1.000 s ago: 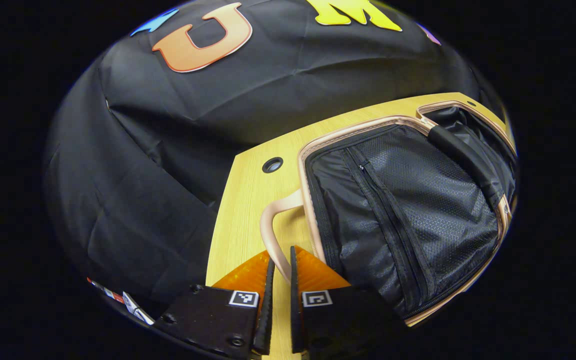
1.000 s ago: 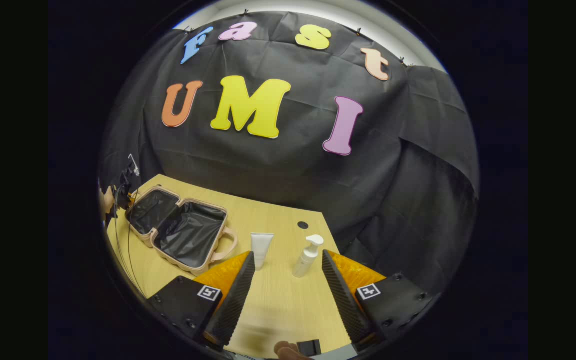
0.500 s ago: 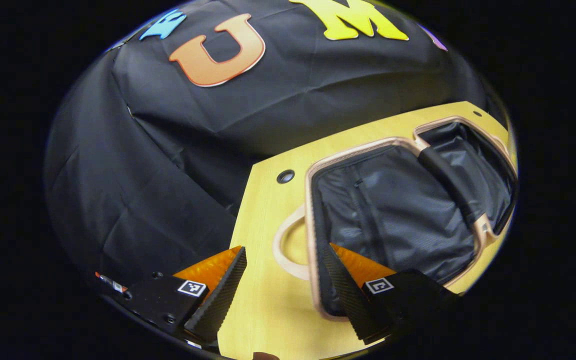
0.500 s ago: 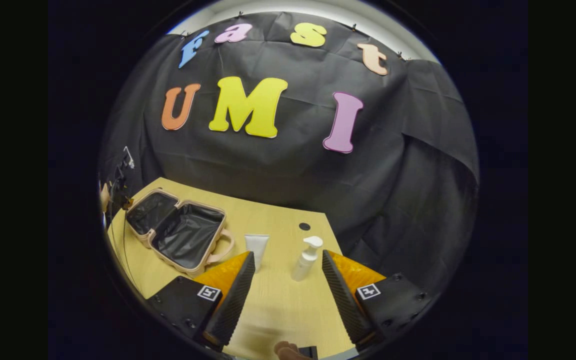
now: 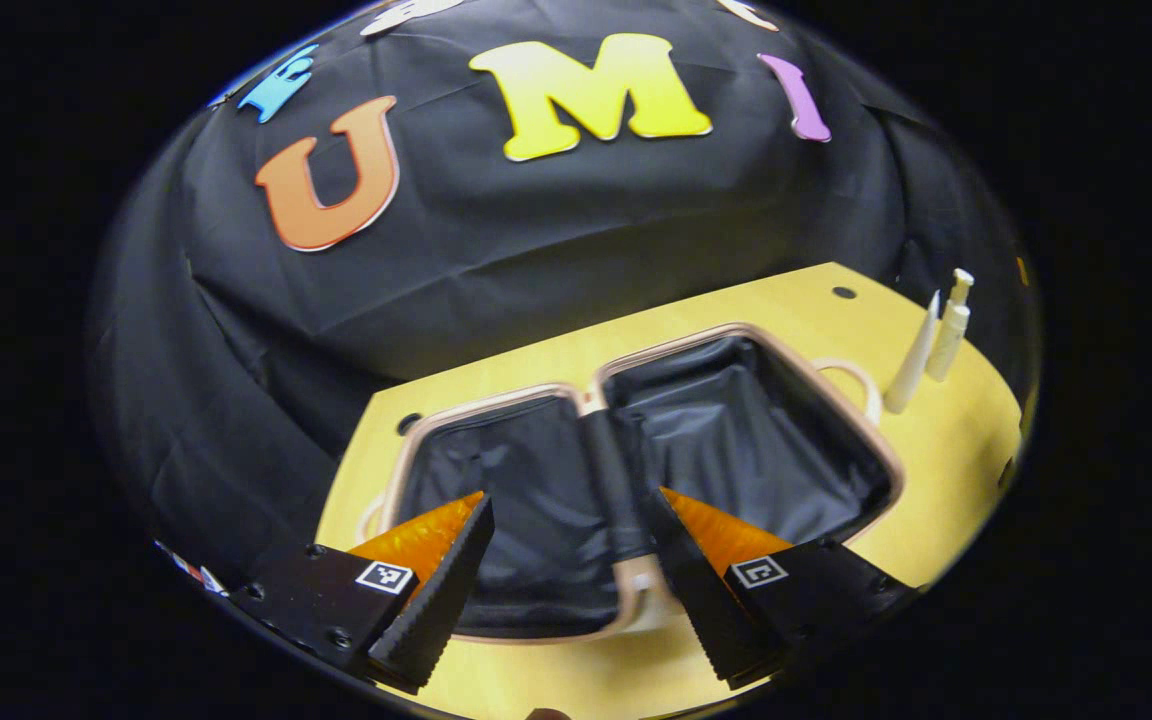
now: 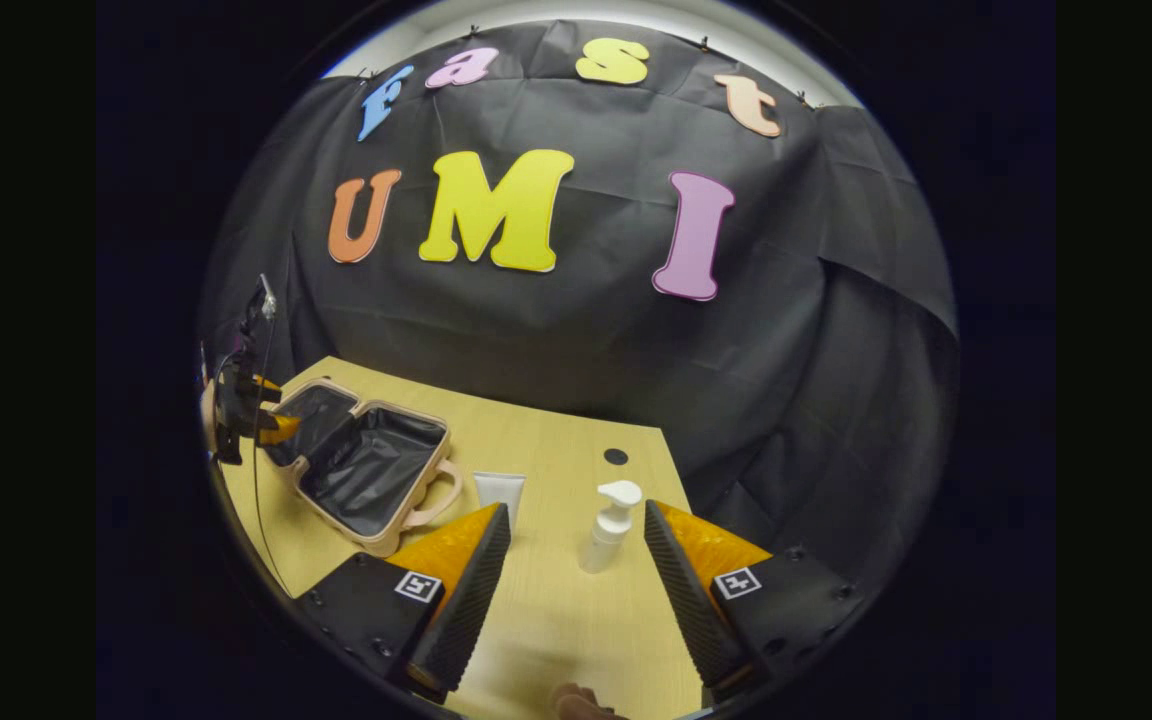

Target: First open the suitcase, pack the skin care products into it, and then close the suitcase.

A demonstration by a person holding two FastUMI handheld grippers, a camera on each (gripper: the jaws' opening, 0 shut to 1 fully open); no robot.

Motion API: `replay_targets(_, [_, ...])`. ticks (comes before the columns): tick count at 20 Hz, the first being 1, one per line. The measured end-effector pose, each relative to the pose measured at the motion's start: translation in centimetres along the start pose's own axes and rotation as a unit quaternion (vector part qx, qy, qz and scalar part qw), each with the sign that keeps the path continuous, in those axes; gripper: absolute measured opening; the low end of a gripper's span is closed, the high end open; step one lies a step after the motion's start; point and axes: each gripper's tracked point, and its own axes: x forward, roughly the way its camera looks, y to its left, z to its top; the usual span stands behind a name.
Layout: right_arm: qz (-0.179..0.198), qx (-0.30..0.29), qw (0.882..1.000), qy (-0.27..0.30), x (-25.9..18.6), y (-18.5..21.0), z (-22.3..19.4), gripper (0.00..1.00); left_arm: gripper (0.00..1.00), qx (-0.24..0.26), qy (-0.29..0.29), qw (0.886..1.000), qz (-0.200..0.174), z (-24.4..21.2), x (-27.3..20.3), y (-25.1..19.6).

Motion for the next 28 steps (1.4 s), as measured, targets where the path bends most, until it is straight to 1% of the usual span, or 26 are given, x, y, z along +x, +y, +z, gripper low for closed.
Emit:
replay_targets(1, [0.000,-0.004,1.000,0.000,0.1,-0.5,-0.2,0.80,0.99,-0.005,-0.003,1.000,-0.014,0.6,0.0,-1.9])
replay_targets(2, [-0.001,-0.007,1.000,0.000,0.2,-1.1,-0.3,0.79,0.96,-0.011,-0.001,1.000,-0.028,1.1,0.1,-3.8])
replay_targets(3, [-0.002,-0.008,1.000,0.002,0.3,-1.7,-0.5,0.79,0.99,-0.015,-0.003,0.999,-0.039,1.6,0.1,-5.5])
replay_targets(7, [-0.011,-0.005,1.000,0.011,0.6,-4.3,-1.3,0.80,0.99,-0.043,-0.010,0.996,-0.080,3.5,0.2,-11.3])
replay_targets(10, [-0.021,0.002,1.000,0.021,0.7,-6.1,-2.0,0.80,0.99,-0.057,-0.005,0.991,-0.122,4.2,0.6,-16.0])
replay_targets(13, [-0.027,0.005,0.999,0.027,0.8,-7.6,-2.7,0.80,0.99,-0.050,-0.010,0.985,-0.163,5.2,0.7,-20.6])
replay_targets(18, [-0.036,0.010,0.999,0.036,1.0,-9.9,-3.5,0.80,0.99,-0.009,0.000,0.977,-0.214,5.9,2.5,-27.3])
replay_targets(23, [-0.045,0.010,0.997,0.055,1.4,-11.8,-5.2,0.80,0.99,0.019,0.013,0.971,-0.238,5.7,5.4,-32.3])
replay_targets(26, [-0.050,0.005,0.996,0.070,1.5,-13.0,-6.5,0.80,0.99,0.027,0.025,0.969,-0.245,5.4,7.6,-34.0])
replay_targets(28, [-0.052,0.005,0.995,0.080,1.6,-13.9,-7.3,0.80,0.92,0.026,0.034,0.970,-0.238,5.1,9.2,-34.7])
